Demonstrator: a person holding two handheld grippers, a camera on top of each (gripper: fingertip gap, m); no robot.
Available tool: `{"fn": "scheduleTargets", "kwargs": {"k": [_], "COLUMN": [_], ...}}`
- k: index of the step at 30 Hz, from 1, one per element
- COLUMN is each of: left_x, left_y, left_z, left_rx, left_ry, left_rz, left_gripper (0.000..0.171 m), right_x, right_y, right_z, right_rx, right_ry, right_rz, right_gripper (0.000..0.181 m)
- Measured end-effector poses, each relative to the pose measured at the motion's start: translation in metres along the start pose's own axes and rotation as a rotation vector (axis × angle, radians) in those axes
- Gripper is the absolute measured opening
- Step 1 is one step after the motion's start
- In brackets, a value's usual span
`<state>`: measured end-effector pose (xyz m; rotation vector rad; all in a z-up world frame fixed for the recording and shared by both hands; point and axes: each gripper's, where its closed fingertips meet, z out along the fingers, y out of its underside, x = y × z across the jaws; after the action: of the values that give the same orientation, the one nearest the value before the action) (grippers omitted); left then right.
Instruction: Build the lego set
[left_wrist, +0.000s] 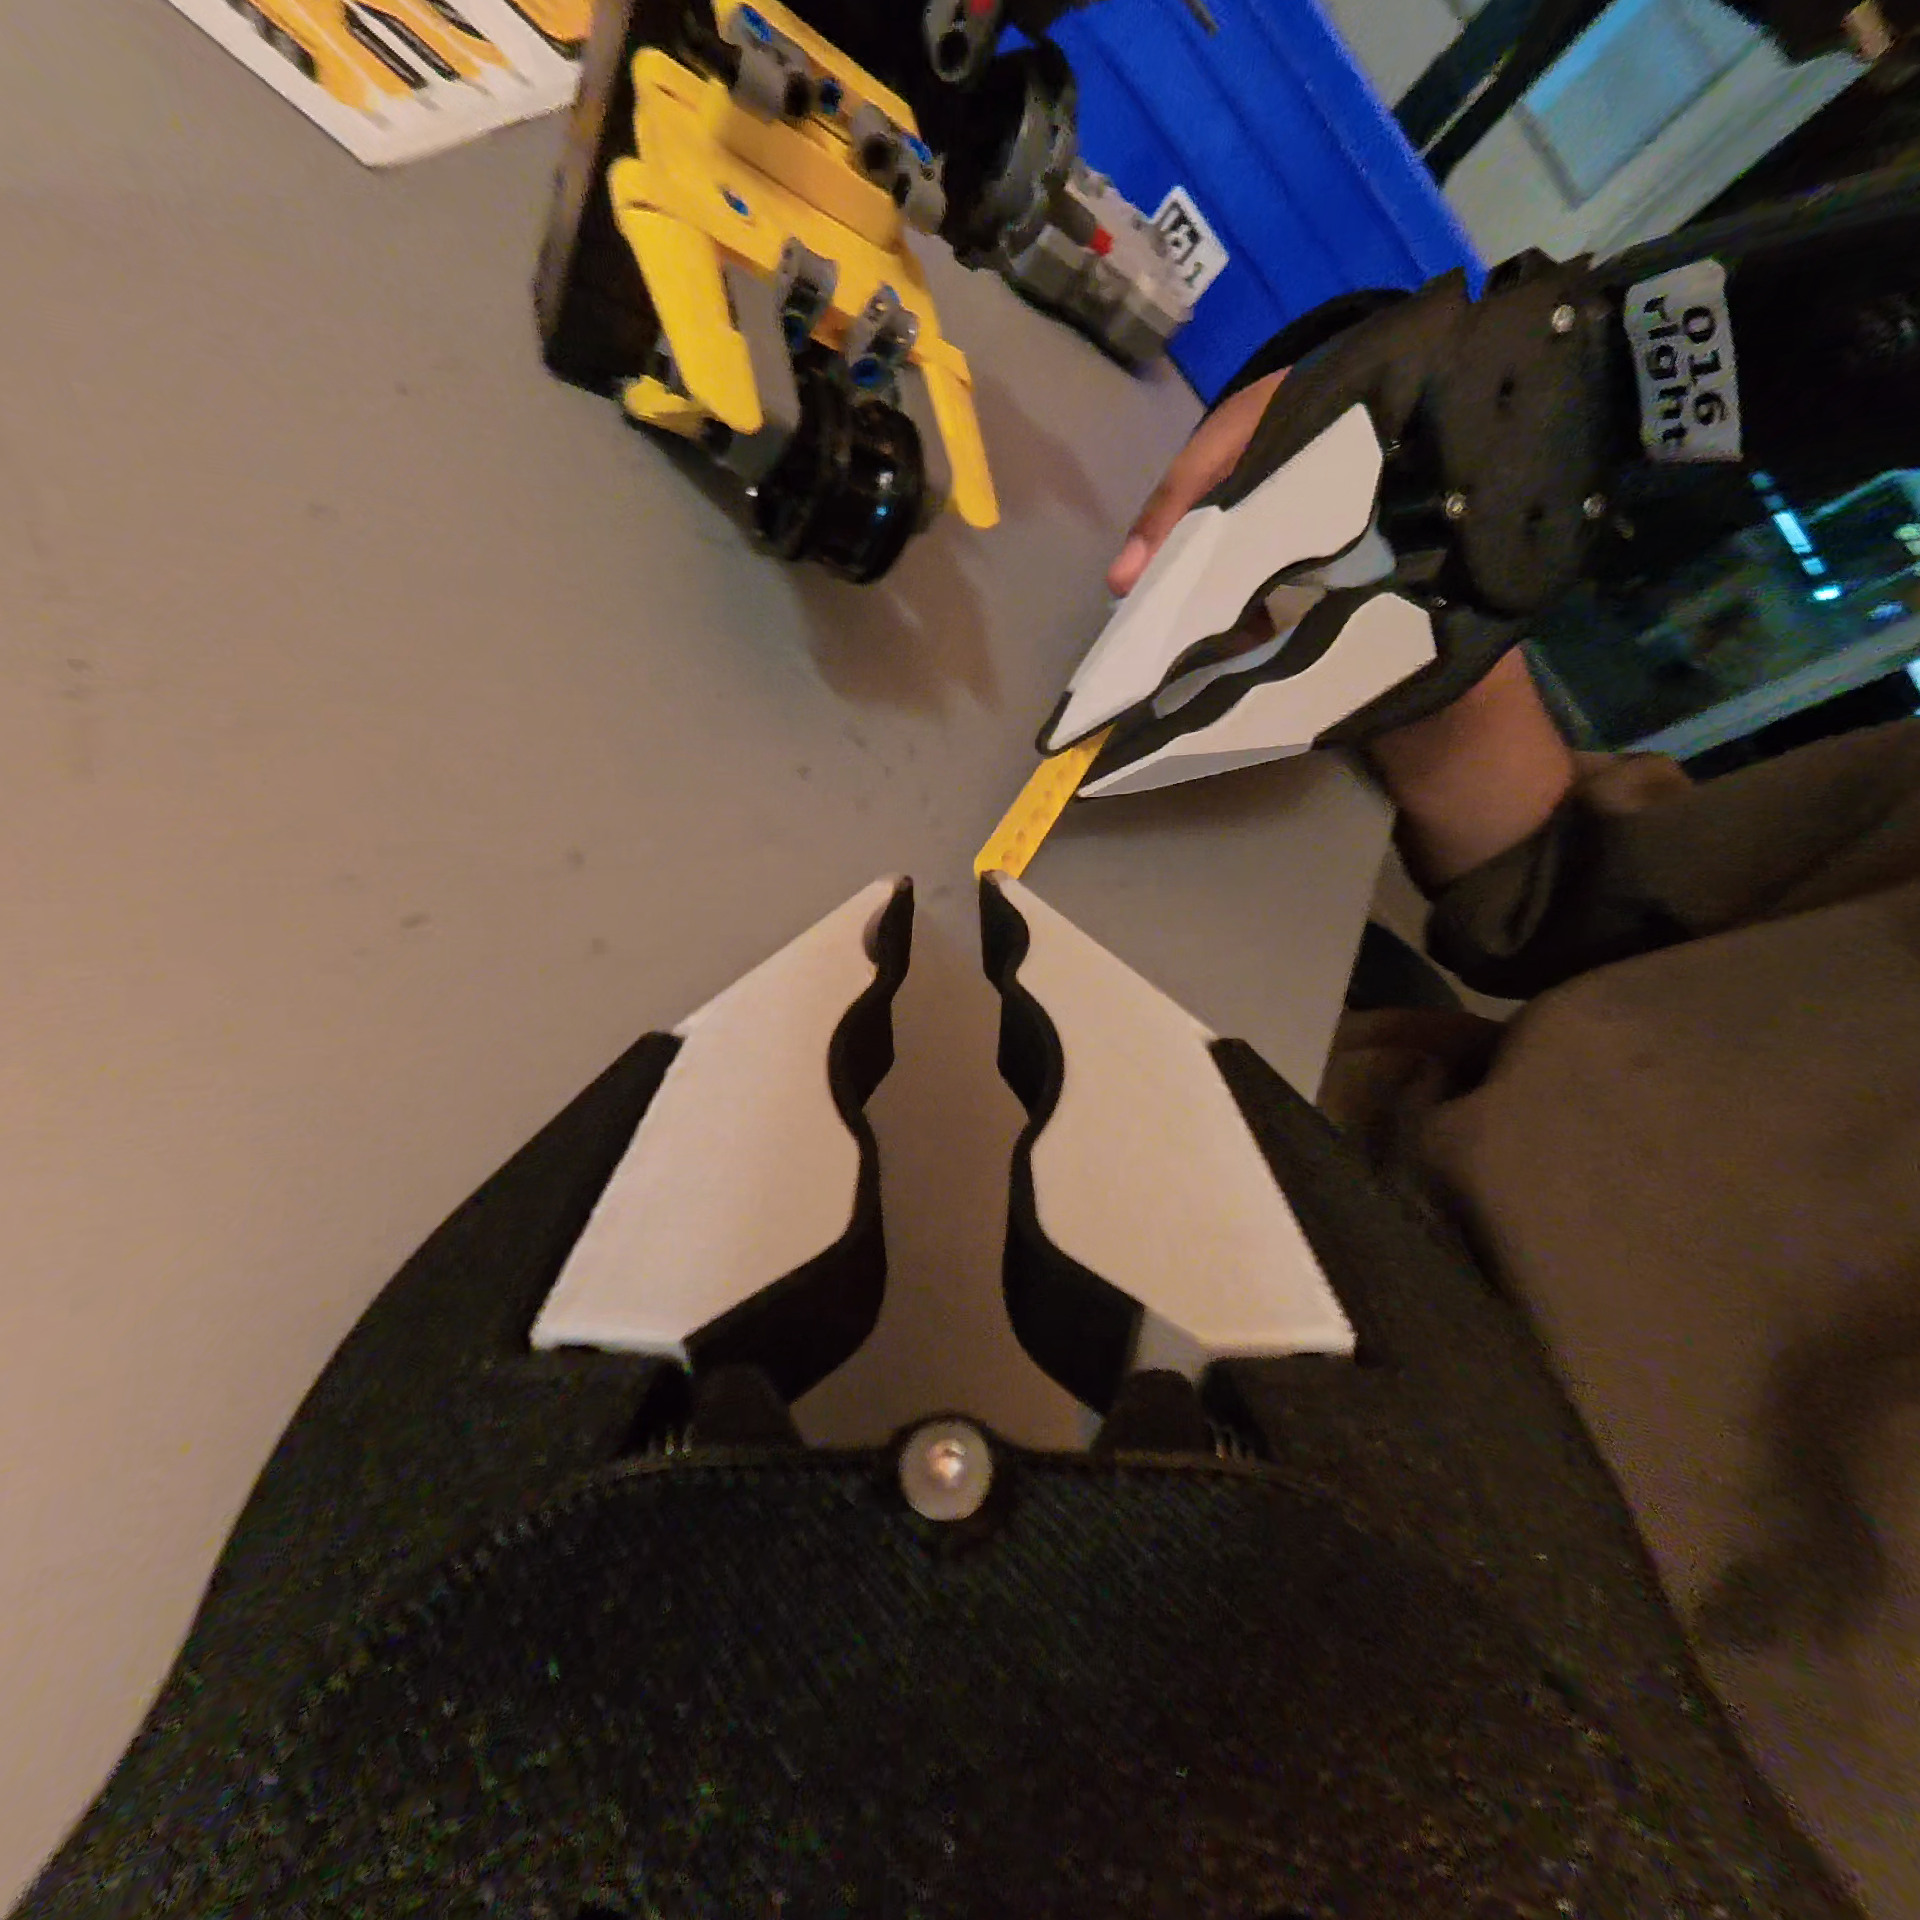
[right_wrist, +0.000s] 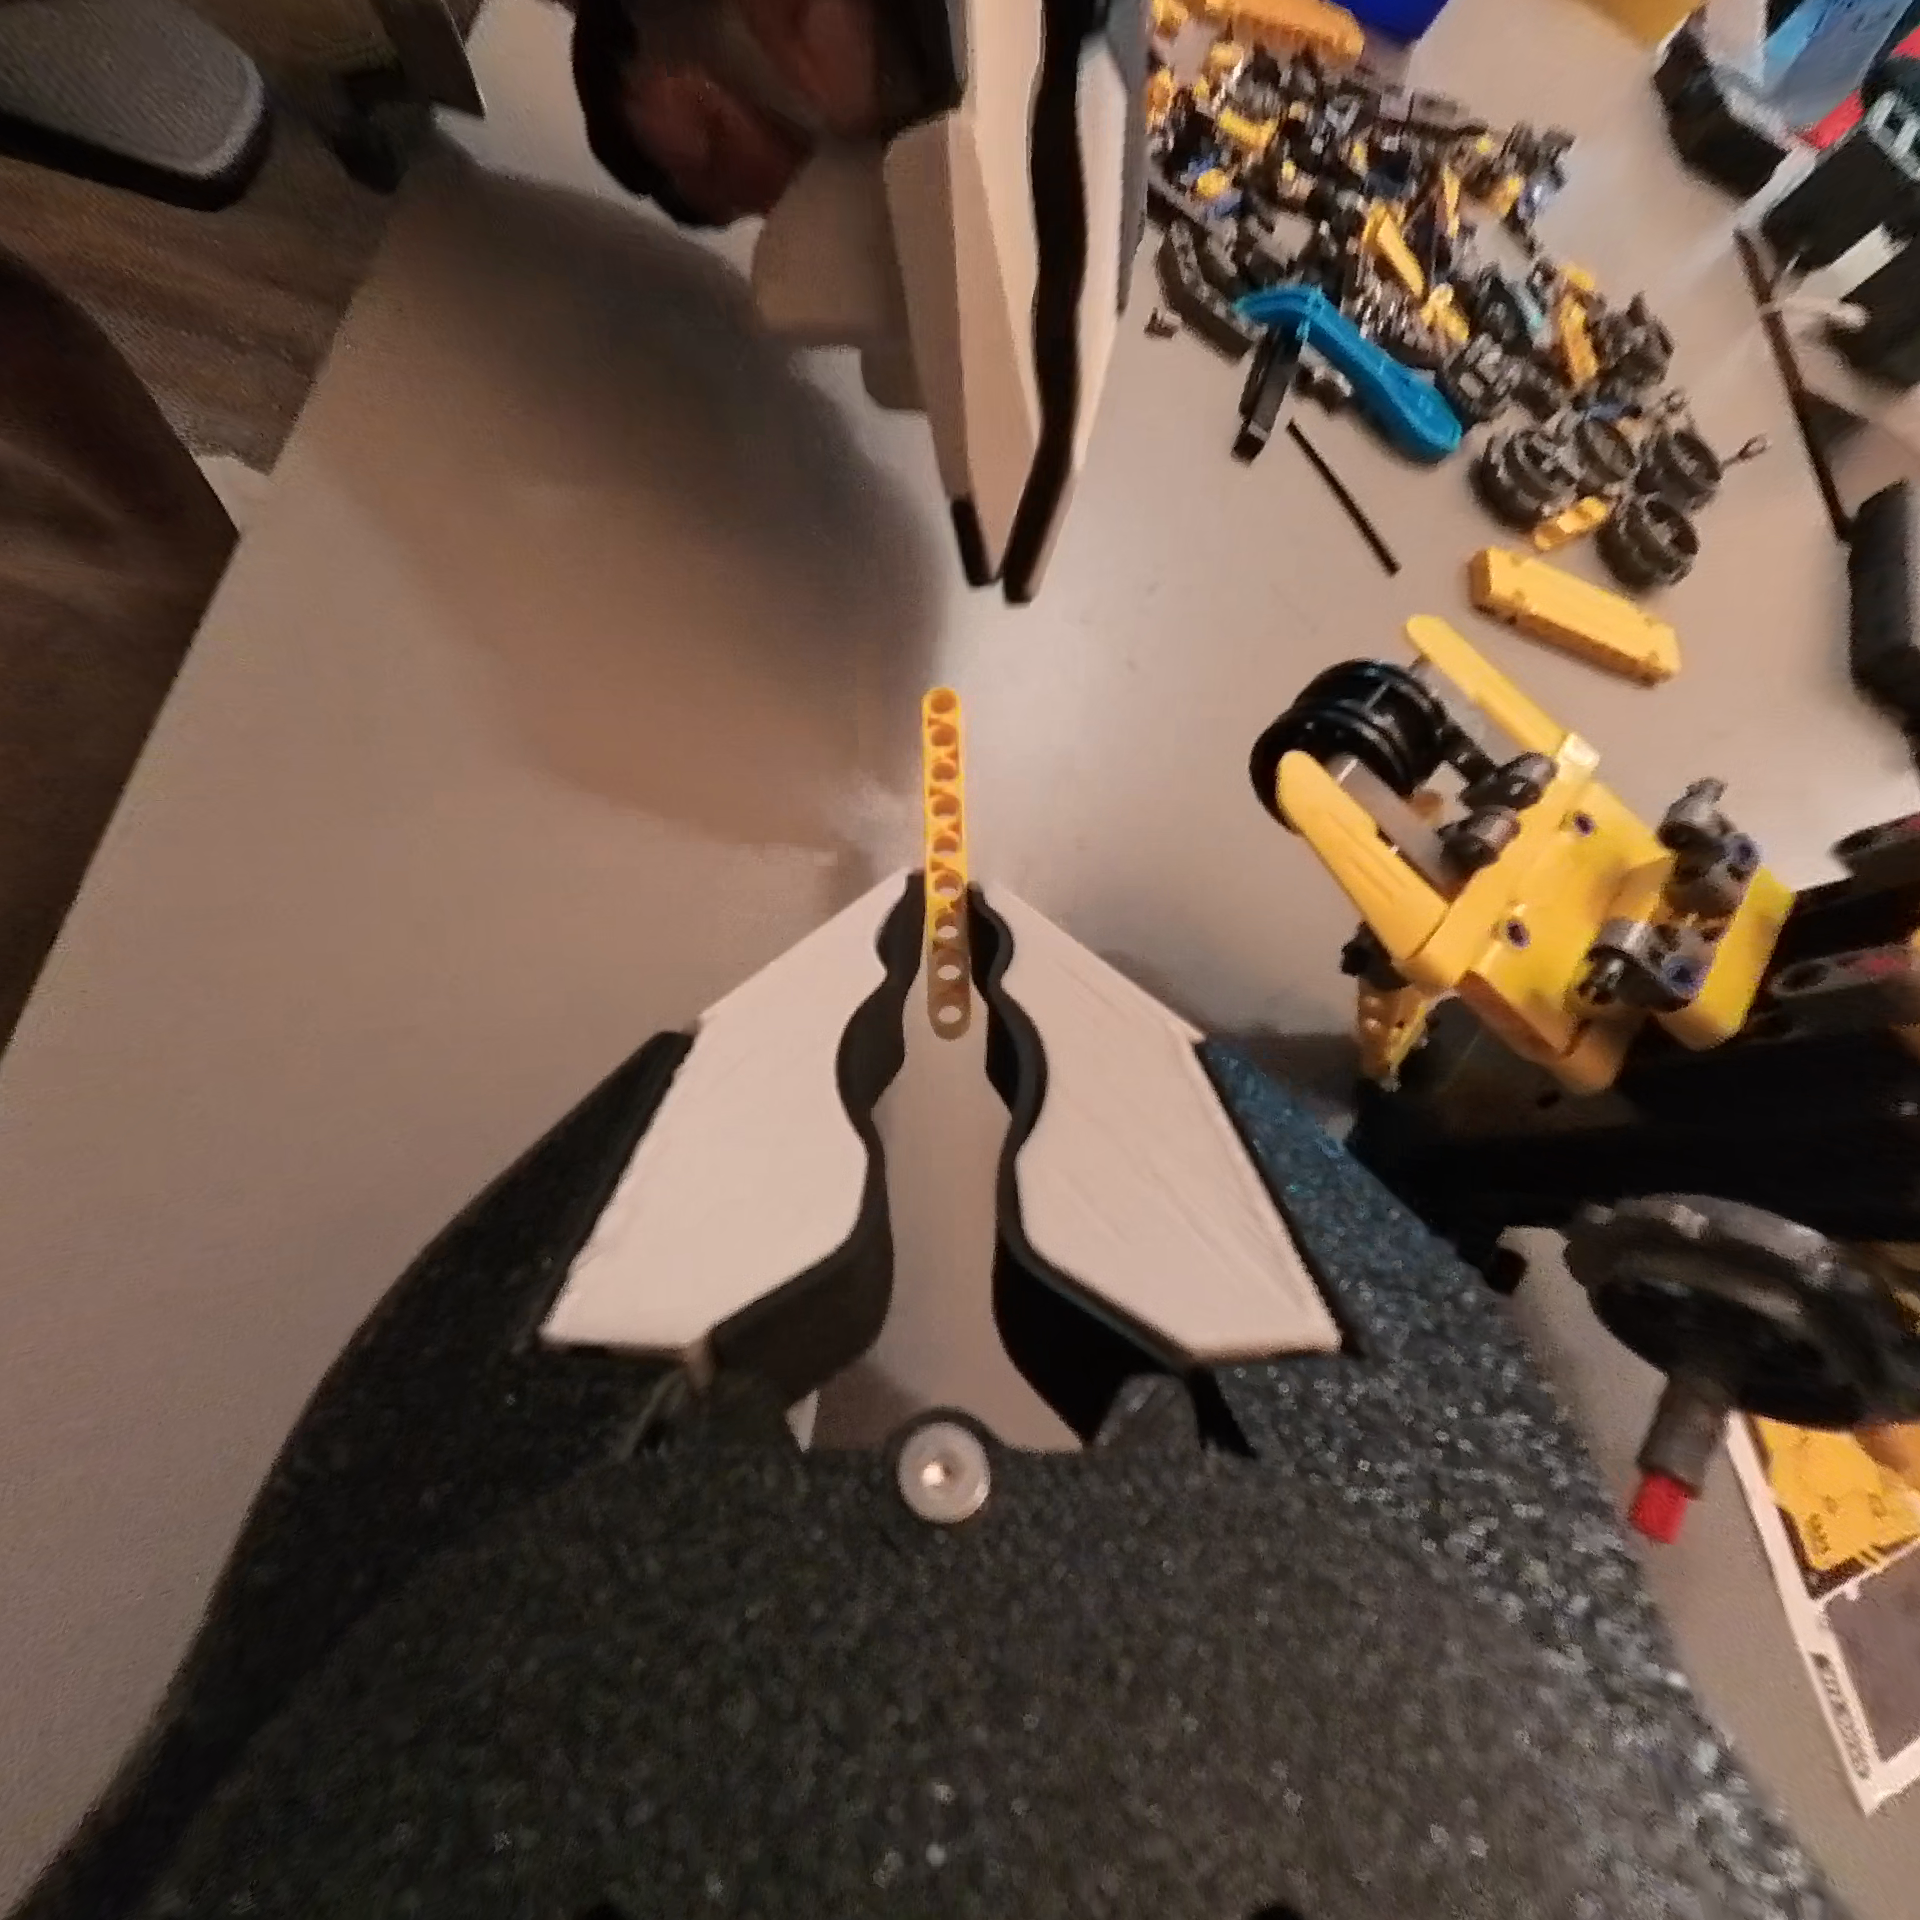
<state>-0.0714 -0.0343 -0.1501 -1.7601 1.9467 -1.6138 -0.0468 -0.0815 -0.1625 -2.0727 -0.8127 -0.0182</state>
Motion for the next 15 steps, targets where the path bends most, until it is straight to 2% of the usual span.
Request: {"fn": "scheduleTargets", "kwargs": {"k": [5,9,12,15], "left_x": [-0.006,-0.008,-0.02,-0.019], "left_y": [0.005,0.016,0.021,0.025], "left_z": [0.002,0.016,0.021,0.025], "left_rx": [-0.019,-0.075,-0.118,-0.15], "left_ry": [-0.071,-0.147,-0.26,-0.287], "left_rz": [0.092,0.211,0.253,0.297], "left_gripper": [0.014,0.021,0.022,0.025], "right_x": [0.001,0.0,0.001,0.001], "right_y": [0.012,0.017,0.022,0.026], "right_z": [0.006,0.009,0.012,0.014], "right_rx": [-0.037,-0.048,-0.061,-0.078], "right_ry": [-0.025,-0.042,-0.045,-0.045], "right_rz": [0.055,0.088,0.102,0.108], "right_gripper": [0.007,0.007,0.007,0.007]}}
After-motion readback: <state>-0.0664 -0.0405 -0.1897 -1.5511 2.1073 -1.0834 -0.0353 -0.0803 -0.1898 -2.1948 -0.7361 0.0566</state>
